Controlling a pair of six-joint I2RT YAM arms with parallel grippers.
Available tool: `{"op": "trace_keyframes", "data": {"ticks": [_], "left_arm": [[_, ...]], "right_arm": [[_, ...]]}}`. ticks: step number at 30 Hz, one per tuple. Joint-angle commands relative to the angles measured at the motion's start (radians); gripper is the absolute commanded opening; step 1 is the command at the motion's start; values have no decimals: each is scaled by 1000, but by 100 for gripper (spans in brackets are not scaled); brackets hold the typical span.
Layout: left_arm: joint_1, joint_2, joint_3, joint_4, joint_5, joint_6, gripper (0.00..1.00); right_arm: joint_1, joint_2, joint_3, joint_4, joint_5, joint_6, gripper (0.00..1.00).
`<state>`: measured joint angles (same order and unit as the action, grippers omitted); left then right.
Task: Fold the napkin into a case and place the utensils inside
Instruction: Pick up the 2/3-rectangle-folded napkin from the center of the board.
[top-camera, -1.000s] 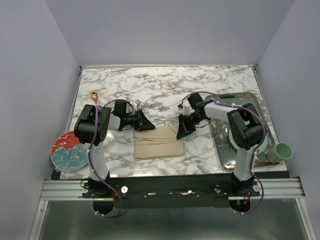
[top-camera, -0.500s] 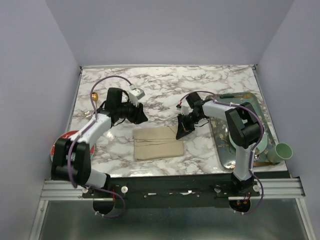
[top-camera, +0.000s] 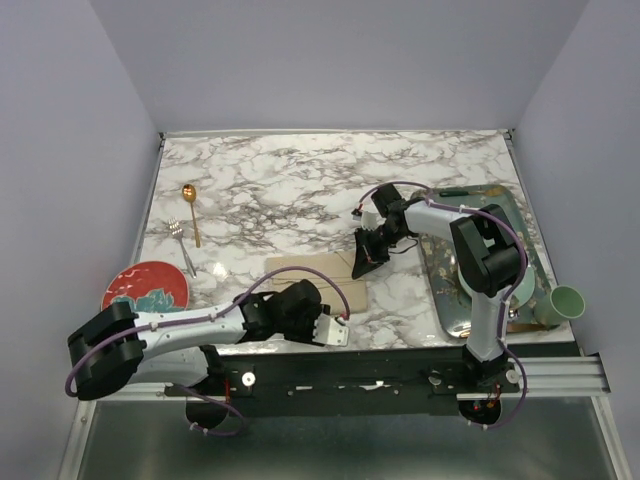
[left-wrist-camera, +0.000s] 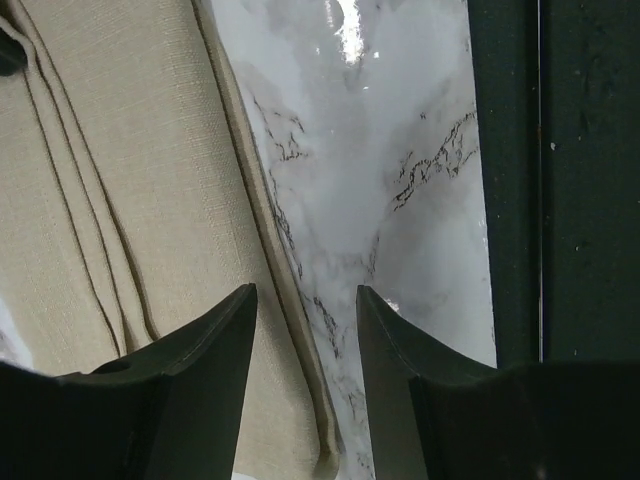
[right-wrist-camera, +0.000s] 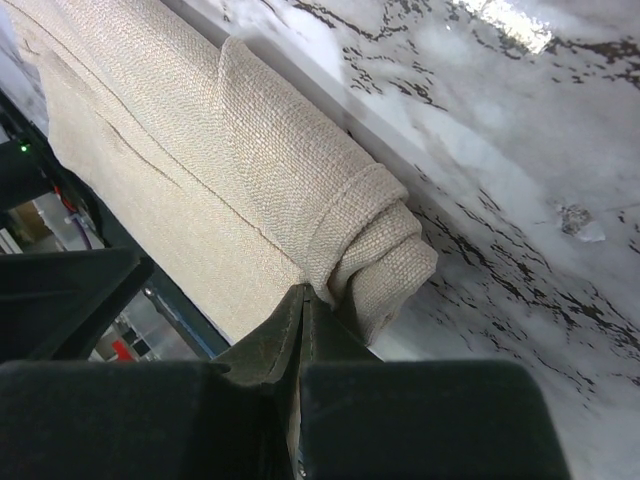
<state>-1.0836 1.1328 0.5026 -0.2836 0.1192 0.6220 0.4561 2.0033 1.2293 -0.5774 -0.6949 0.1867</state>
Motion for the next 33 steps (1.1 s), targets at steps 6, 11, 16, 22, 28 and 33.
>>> {"op": "trace_keyframes", "data": {"ticks": [6,11,16,22,28,33], "left_arm": [[-102,145,13,116,-236,8,54],[-105,180,4,130,-256,34,49],[-98,196,-1,124,-239,51,26],[-52,154,80,23,-138,10,0],[19,137,139,-38,-23,-1,0],[92,156,215,-101,81,10,0]], "right_arm": [[-4,40,-34,7,138,-64,9],[-4,41,-34,7,141,-70,8],[-4,45,-36,5,144,-81,8],[-4,52,-37,1,141,-82,8],[-4,55,-24,-13,144,-93,8],[-2,54,-21,-16,141,-98,8]]}}
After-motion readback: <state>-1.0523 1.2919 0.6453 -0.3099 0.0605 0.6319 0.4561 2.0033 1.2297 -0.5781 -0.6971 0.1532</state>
